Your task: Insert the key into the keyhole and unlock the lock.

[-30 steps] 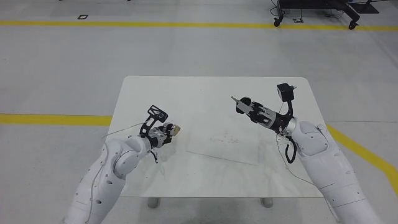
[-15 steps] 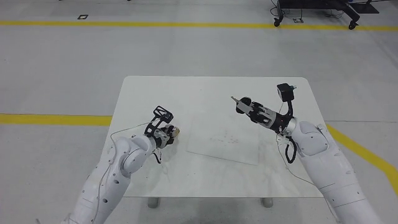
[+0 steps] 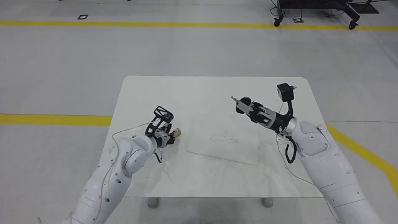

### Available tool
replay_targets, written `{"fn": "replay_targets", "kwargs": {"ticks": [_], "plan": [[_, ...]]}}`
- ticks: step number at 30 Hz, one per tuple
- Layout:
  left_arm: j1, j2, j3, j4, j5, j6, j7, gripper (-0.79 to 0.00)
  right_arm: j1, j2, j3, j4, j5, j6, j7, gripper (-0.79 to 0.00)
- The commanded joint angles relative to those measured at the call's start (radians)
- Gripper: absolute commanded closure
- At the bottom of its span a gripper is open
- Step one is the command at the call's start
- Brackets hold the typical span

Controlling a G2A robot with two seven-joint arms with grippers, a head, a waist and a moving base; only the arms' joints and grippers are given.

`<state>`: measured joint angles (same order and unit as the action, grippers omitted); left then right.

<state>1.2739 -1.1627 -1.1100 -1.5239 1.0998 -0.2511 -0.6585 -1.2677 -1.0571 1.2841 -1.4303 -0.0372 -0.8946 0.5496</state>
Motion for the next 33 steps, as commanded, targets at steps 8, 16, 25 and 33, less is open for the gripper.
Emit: {"fn": "replay_targets", "kwargs": {"ticks": [8, 16, 25, 33], "plan": [[-0.028, -0.006, 0.021, 0.031, 0.002, -0.010, 0.014, -0.212, 0.000, 0.000, 0.000, 0.000, 0.000, 0.000, 0.000, 0.000], [-0.053, -0.012, 0.039, 0.066, 0.008, -0.011, 0.018, 0.000, 0.000, 0.000, 0.000, 0.000, 0.000, 0.000, 0.000, 0.000], [-0.033, -0.009, 0.014, 0.053, -0.029, -0.044, 0.077, 0.000, 0.000, 0.000, 0.000, 0.000, 0.000, 0.000, 0.000, 0.000], [-0.040, 0.000, -0.057, 0.132, -0.262, -0.307, 0.207, 0.000, 0.000, 0.000, 0.000, 0.000, 0.000, 0.000, 0.000, 0.000]]}}
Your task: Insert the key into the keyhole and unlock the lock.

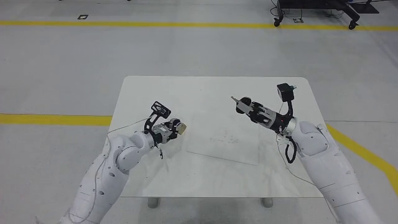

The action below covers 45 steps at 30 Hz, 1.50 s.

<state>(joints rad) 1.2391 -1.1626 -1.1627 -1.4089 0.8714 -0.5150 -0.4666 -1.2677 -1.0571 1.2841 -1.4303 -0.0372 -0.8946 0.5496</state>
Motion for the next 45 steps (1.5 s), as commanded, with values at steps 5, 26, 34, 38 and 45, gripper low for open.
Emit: {"fn": "replay_targets", "kwargs": {"ticks": [5, 26, 34, 38, 45], "plan": [[-0.027, 0.003, -0.033, 0.091, -0.141, -0.196, 0.110, 0.000, 0.000, 0.000, 0.000, 0.000, 0.000, 0.000, 0.000, 0.000], [-0.130, -0.021, 0.048, 0.357, -1.107, -0.378, -0.139, 0.000, 0.015, -0.015, -0.058, -0.050, -0.113, 0.106, -0.056, 0.000], [-0.218, -0.033, 0.078, 0.478, -1.532, -0.297, -0.465, 0.000, 0.033, -0.027, -0.116, -0.051, -0.159, 0.102, -0.069, 0.000], [-0.218, -0.033, 0.078, 0.478, -1.532, -0.297, -0.465, 0.000, 0.033, -0.027, -0.116, -0.051, -0.159, 0.102, -0.069, 0.000], [-0.172, -0.050, 0.100, 0.384, -1.851, -0.043, -0.618, 0.000, 0.028, -0.029, -0.132, -0.069, -0.182, 0.126, -0.063, 0.000]]}}
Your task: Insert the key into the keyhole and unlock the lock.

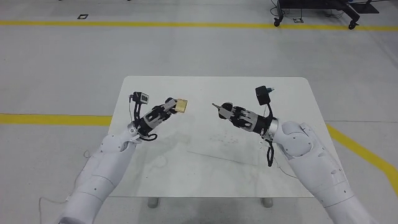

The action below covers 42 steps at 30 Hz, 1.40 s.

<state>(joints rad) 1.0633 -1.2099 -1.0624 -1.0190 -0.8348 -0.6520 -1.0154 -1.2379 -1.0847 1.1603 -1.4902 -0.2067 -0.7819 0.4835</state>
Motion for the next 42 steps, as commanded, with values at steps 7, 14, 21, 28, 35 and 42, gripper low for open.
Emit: {"fn": "replay_targets", "kwargs": {"ticks": [7, 14, 21, 28, 35, 42], "plan": [[-0.045, -0.032, 0.050, 0.090, -0.245, 0.240, -0.224, 0.000, 0.019, -0.018, -0.078, -0.046, -0.085, 0.070, -0.031, 0.000], [-0.087, -0.063, 0.079, 0.166, -0.396, 0.442, -0.390, 0.000, 0.031, -0.031, -0.105, -0.034, -0.087, 0.035, -0.099, 0.000], [-0.128, -0.088, 0.106, 0.242, -0.380, 0.447, -0.460, 0.000, 0.026, -0.034, -0.100, -0.029, -0.071, -0.011, -0.136, 0.000], [-0.151, -0.105, 0.112, 0.288, -0.370, 0.445, -0.521, 0.000, 0.027, -0.036, -0.096, -0.022, -0.050, -0.029, -0.153, 0.000], [-0.154, -0.111, 0.118, 0.286, -0.338, 0.421, -0.521, 0.000, 0.040, -0.046, -0.114, -0.014, -0.058, -0.020, -0.174, 0.000], [-0.162, -0.117, 0.115, 0.304, -0.299, 0.375, -0.521, 0.000, 0.058, -0.058, -0.154, -0.006, -0.094, -0.001, -0.175, 0.000]]}}
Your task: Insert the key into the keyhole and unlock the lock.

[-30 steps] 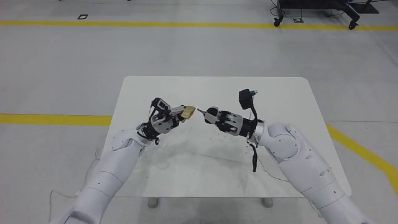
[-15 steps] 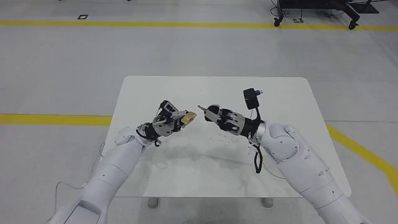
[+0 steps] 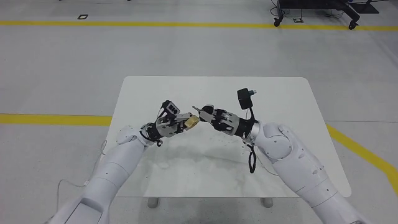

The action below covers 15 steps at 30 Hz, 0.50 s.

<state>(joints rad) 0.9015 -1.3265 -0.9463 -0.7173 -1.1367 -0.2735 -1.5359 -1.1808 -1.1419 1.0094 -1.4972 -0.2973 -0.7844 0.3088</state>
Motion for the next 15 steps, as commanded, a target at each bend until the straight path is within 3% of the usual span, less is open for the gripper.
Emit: {"fn": "replay_targets", "kwargs": {"ticks": [1, 9, 15], "plan": [[-0.002, -0.002, -0.003, 0.006, 0.006, -0.009, 0.000, 0.000, 0.002, -0.002, -0.006, 0.001, -0.007, 0.002, 0.001, 0.000], [-0.004, -0.005, -0.021, 0.010, 0.046, -0.048, 0.037, 0.000, -0.002, -0.003, -0.009, -0.003, -0.004, -0.017, 0.018, 0.000], [-0.009, -0.002, -0.036, 0.007, 0.167, -0.181, 0.209, 0.000, -0.019, 0.000, 0.010, -0.016, -0.008, -0.038, 0.007, 0.000]]}}
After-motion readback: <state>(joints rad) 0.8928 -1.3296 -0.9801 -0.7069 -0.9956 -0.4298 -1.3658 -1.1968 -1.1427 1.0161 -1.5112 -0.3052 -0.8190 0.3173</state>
